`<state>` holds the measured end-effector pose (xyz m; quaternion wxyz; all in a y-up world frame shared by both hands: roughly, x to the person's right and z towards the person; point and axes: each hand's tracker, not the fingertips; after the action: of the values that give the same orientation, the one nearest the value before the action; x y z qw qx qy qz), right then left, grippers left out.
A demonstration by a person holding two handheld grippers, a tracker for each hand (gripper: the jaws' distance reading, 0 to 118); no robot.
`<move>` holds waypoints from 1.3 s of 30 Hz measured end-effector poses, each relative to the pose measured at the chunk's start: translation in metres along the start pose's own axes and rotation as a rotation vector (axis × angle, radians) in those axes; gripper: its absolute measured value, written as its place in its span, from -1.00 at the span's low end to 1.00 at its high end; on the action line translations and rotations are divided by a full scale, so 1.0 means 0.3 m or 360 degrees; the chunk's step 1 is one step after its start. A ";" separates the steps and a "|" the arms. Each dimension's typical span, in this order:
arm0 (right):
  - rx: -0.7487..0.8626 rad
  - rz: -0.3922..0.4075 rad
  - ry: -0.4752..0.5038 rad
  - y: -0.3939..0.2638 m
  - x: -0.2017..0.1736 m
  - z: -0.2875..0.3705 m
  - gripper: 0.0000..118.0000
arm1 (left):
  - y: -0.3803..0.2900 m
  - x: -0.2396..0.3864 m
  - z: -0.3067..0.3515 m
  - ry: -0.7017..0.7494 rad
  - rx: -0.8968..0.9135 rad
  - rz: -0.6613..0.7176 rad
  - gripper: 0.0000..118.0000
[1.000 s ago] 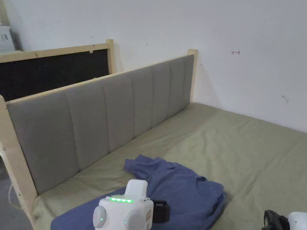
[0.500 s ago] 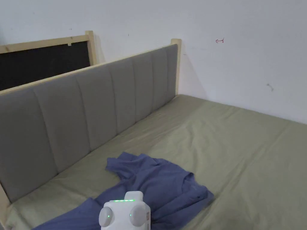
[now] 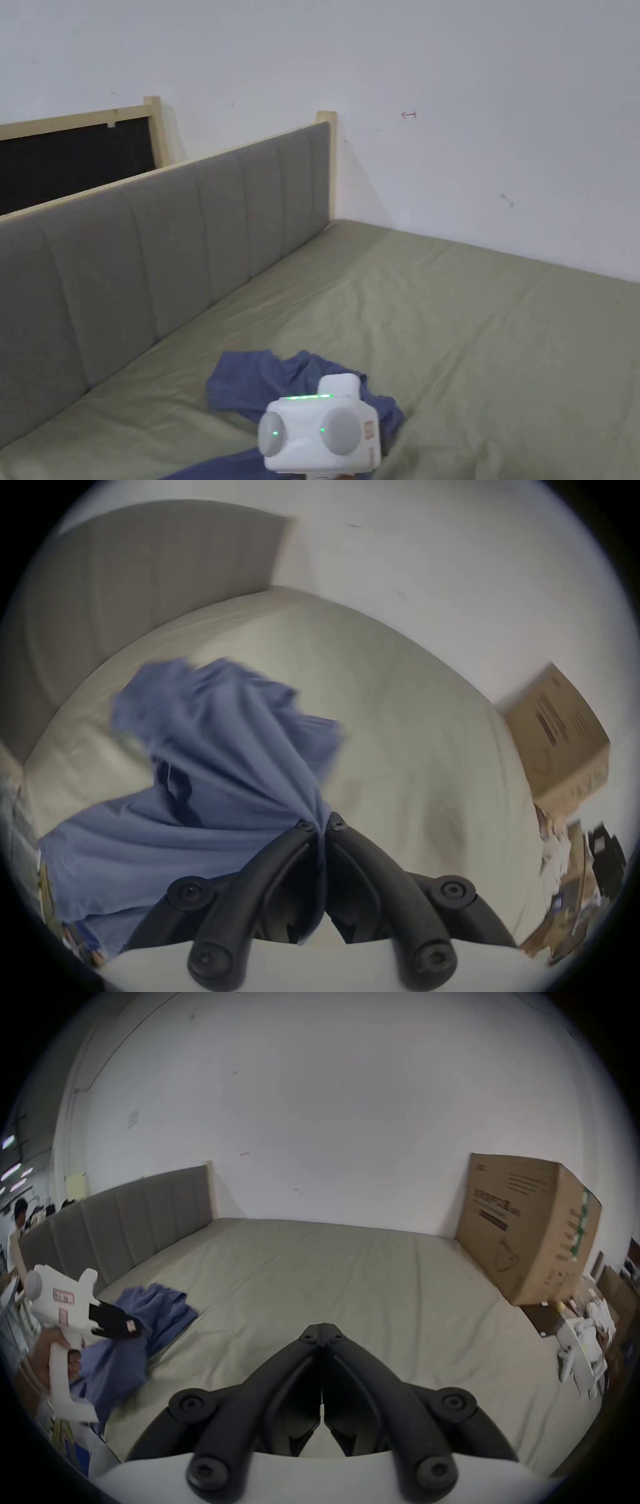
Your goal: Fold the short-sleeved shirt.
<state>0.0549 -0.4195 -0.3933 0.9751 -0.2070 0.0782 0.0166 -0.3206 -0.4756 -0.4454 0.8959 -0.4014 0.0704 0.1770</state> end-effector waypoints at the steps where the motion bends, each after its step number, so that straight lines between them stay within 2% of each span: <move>1: 0.0003 -0.0044 -0.0018 0.007 0.034 0.029 -1.00 | -0.006 0.066 -0.003 -0.0152 -0.0020 0.0049 -1.00; 3: 0.0030 -0.0069 -0.0071 0.011 0.103 0.076 -1.00 | -0.021 0.208 -0.009 -0.0359 -0.0052 0.0052 -1.00; 4: 0.0043 -0.0049 -0.0115 0.014 0.137 0.101 -1.00 | -0.038 0.309 -0.006 -0.0374 -0.0053 -0.0040 -1.00; 6: 0.0070 -0.0018 -0.0215 0.020 0.202 0.153 -1.00 | -0.079 0.497 0.019 -0.0377 -0.0032 -0.0365 -1.00; 11: 0.0103 -0.0097 -0.0429 0.016 0.386 0.288 -1.00 | -0.258 0.851 0.080 -0.0819 -0.0163 -0.0584 -1.00; 14: 0.0107 -0.0137 -0.0561 -0.004 0.482 0.357 -1.00 | -0.388 1.018 0.120 -0.0925 -0.0191 -0.0883 -1.00; 17: 0.0055 -0.0166 -0.0596 -0.037 0.545 0.394 -1.00 | -0.488 1.099 0.098 -0.0979 -0.0276 -0.0950 -1.00; 19: 0.0032 -0.0180 -0.0613 -0.068 0.568 0.408 -1.00 | -0.536 1.120 0.049 -0.0886 -0.0322 -0.0985 -0.98; 20: 0.0021 -0.0181 -0.0621 -0.085 0.574 0.414 -1.00 | -0.542 1.124 0.014 -0.0837 -0.0348 -0.1020 -0.85; 21: 0.0008 -0.0190 -0.0628 -0.098 0.576 0.416 -1.00 | -0.549 1.122 0.004 -0.0805 -0.0387 -0.1062 -0.51; 22: -0.0016 -0.0207 -0.0626 -0.113 0.579 0.415 -1.00 | -0.548 1.113 0.005 -0.0748 -0.0430 -0.1098 0.28; 23: -0.0035 -0.0223 -0.0611 -0.127 0.582 0.413 -1.00 | -0.544 1.095 0.012 -0.0739 -0.0432 -0.1098 0.77; 24: -0.0054 -0.0238 -0.0593 -0.140 0.581 0.407 -1.00 | -0.530 1.052 0.023 -0.0763 -0.0401 -0.1079 0.94; 26: -0.0095 -0.0250 -0.0571 -0.167 0.580 0.378 -1.00 | -0.478 0.974 0.081 -0.0805 -0.0255 -0.0976 0.83; 27: -0.0109 -0.0255 -0.0554 -0.173 0.568 0.370 -1.00 | -0.449 0.947 0.097 -0.0764 -0.0270 -0.0942 0.81; 28: -0.0114 -0.0263 -0.0532 -0.180 0.552 0.362 -1.00 | -0.408 0.905 0.095 -0.0719 -0.0284 -0.0900 0.70; 29: -0.0123 -0.0277 -0.0490 -0.185 0.534 0.352 -1.00 | -0.380 0.857 0.111 -0.0709 -0.0259 -0.0834 0.37; 30: -0.0130 -0.0278 -0.0453 -0.189 0.515 0.345 -1.00 | -0.362 0.807 0.126 -0.0693 -0.0221 -0.0783 -0.18; 31: -0.0131 -0.0270 -0.0421 -0.194 0.492 0.337 -1.00 | -0.349 0.755 0.134 -0.0670 -0.0193 -0.0741 -1.00; 33: -0.0144 -0.0249 -0.0384 -0.205 0.448 0.318 -1.00 | -0.330 0.665 0.102 -0.0443 -0.0191 -0.0711 -1.00; 36: -0.0180 -0.0248 -0.0304 -0.217 0.398 0.281 -1.00 | -0.307 0.507 0.039 -0.0428 -0.0318 -0.0558 -1.00; 39: -0.0207 -0.0248 -0.0264 -0.227 0.369 0.243 -1.00 | -0.261 0.388 0.023 -0.0302 -0.0272 -0.0453 -1.00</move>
<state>0.1792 -0.4520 -0.3178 0.9611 -0.2730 -0.0204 -0.0371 -0.1836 -0.4882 -0.4176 0.8771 -0.4635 -0.0873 0.0911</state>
